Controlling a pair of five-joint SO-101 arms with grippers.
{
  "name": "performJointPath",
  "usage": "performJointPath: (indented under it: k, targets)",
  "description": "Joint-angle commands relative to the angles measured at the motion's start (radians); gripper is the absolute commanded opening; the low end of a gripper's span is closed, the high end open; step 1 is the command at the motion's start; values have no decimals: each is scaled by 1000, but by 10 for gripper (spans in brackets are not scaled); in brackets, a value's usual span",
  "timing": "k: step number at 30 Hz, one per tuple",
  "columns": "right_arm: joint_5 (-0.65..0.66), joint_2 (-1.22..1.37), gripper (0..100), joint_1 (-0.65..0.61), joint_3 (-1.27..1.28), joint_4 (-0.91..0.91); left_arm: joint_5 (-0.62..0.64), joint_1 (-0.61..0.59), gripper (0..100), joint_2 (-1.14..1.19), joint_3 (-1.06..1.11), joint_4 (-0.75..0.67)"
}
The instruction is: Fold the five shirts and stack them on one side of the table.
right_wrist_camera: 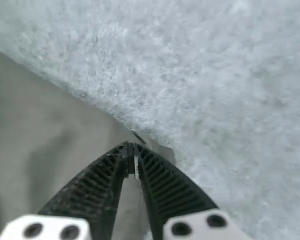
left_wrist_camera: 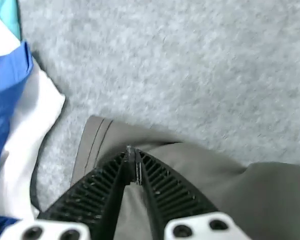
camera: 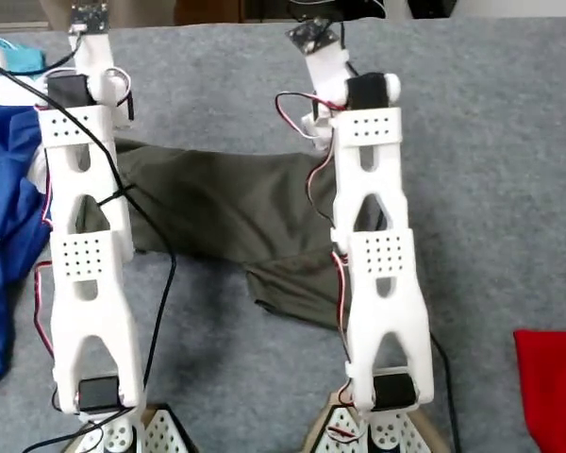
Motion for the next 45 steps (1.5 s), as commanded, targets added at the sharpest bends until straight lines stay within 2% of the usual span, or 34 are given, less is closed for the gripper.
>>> performJointPath:
  k: [1, 5, 12, 20, 29, 41, 45]
  targets:
    - [-25, -124, 6, -15, 4, 21, -8, -68, 19, 2, 98, -57]
    - [-63, -166, 6, -28, 154, 21, -8, -100, 19, 18, 195, -153]
    - [-75, -254, 6, -31, 364, 20, -8, -92, 19, 48, 224, -207]
    - [-75, -122, 6, -24, 541, -124, -8, -95, 19, 131, 226, -233]
    - [-110, 41, 6, 36, 421, -78, -8, -112, 19, 140, 226, -324]
    - [-103, 61, 6, 104, 366, -68, -9, -138, 19, 133, 224, -325]
    - [-69, 54, 6, 97, 366, -68, -9, -140, 19, 131, 140, -319]
